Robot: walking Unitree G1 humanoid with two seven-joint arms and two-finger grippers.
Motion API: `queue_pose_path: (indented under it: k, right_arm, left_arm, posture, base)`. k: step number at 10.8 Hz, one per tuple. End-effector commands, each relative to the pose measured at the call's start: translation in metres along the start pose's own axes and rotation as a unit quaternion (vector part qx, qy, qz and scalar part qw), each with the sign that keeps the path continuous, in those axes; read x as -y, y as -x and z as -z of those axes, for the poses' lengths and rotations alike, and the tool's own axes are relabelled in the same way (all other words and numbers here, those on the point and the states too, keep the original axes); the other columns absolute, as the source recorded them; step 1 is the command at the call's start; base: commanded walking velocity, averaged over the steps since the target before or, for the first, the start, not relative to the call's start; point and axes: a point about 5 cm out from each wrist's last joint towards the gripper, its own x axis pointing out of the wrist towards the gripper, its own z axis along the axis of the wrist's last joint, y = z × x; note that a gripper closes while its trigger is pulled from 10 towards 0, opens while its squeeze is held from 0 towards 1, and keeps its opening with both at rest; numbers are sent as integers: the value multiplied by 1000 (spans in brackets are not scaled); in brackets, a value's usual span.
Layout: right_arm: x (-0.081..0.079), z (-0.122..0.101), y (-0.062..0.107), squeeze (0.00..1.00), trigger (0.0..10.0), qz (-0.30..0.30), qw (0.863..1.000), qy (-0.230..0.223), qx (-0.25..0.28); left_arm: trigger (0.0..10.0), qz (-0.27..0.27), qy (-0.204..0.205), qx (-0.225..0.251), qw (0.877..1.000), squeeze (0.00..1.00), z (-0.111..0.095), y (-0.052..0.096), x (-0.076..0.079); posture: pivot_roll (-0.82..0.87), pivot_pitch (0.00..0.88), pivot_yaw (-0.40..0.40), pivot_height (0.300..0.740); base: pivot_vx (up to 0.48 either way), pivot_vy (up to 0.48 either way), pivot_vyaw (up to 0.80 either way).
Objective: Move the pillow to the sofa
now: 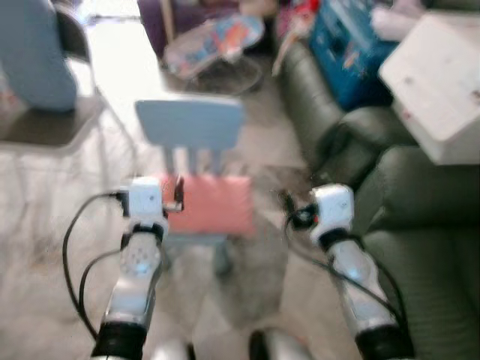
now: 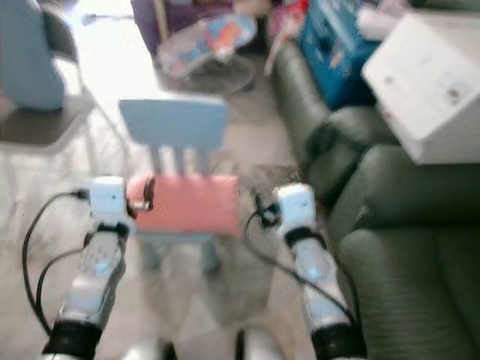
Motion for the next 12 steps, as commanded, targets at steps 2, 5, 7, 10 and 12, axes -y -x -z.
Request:
queue_pose_path:
  k: [2,5,7,10,12]
  right_arm:
    - [-9,-3,-1,0,10000,-13,1000,-3,9]
    - [-7,-3,-2,0,10000,-11,1000,-3,9]
    - [-7,-3,-3,0,10000,-10,1000,-4,9]
    - [-3,-3,-1,0,10000,3,1000,2,7]
    - [10,4,9,0,10000,42,999,-2,-11]
  left_arm:
    - [10000,-15,-8,-4,1000,0,2,0,-9]
    - [10000,-12,-15,-2,1000,0,2,1,-8]
    - [10000,-8,-19,-4,1000,0,4,3,-5]
    - [10000,13,4,-8,1000,0,4,4,5]
    - [10000,35,-4,-27,999,0,16,16,1]
  posture:
    - [-29,100,-47,740]
    - [-26,100,-47,740]
    - [-25,100,-48,740]
    - [-27,101,-53,740]
    - [-23,101,-54,740]
  base:
    - [0,422,400]
    - [0,423,423]
    - [141,187,0]
    - [0,0,0]
    - [0,0,0]
